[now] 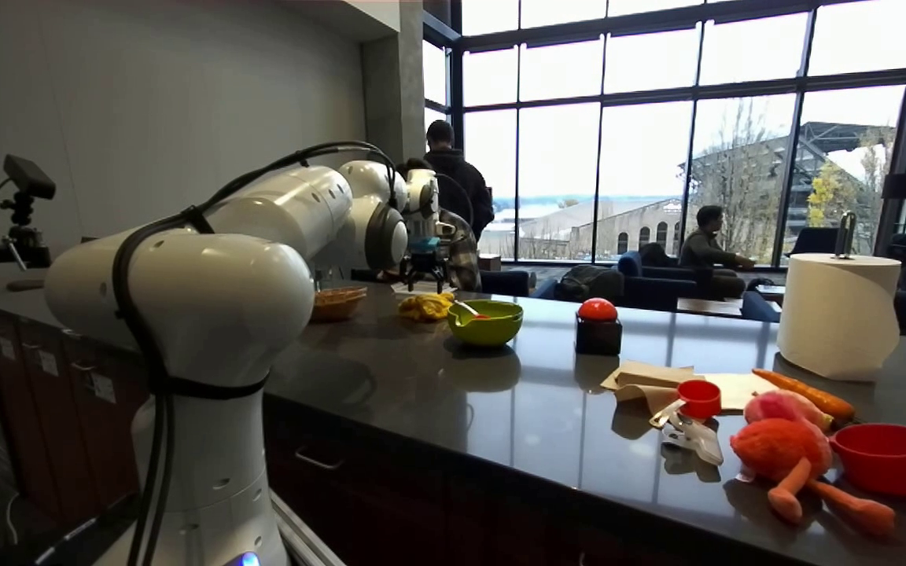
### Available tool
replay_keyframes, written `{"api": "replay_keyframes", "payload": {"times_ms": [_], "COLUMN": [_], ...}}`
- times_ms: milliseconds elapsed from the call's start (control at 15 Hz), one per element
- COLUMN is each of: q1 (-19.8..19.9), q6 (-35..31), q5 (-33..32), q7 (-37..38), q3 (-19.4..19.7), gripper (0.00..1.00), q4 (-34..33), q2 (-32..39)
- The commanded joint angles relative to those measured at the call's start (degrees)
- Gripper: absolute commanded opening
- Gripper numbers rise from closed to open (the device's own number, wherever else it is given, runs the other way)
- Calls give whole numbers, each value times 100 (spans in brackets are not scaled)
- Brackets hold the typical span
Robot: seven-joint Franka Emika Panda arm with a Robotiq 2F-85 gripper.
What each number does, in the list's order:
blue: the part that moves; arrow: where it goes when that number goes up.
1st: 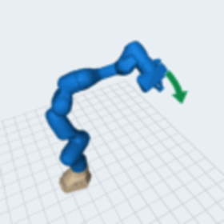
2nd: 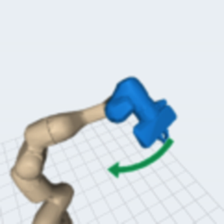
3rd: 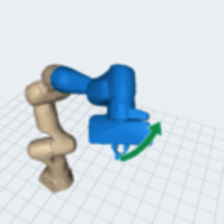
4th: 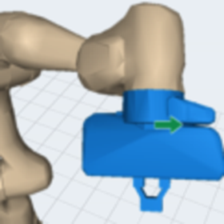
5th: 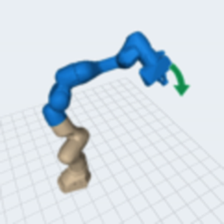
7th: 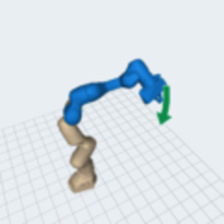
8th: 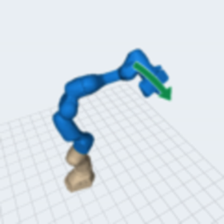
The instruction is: Put the yellow object in the green bowl
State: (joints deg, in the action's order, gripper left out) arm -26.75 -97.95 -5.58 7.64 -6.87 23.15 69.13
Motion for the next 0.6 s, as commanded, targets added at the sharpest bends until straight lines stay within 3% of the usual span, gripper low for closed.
{"api": "replay_keyframes", "payload": {"times_ms": [0,67,133,200,267,400,467,533], "q1": [104,123,61,70,148,155,93,167], "q6": [-392,-465,-212,-211,-544,-631,-341,-683], "q5": [55,45,154,148,26,32,172,61], "q7": [1,6,-47,-46,-7,-48,-63,20], "q3": [-30,-25,119,137,29,17,131,8], "gripper": [100,100,100,100,100,100,100,100], "q4": [243,254,-425,-433,261,273,-435,265], "q2": [-60,-61,317,330,-39,-33,350,-35]}}
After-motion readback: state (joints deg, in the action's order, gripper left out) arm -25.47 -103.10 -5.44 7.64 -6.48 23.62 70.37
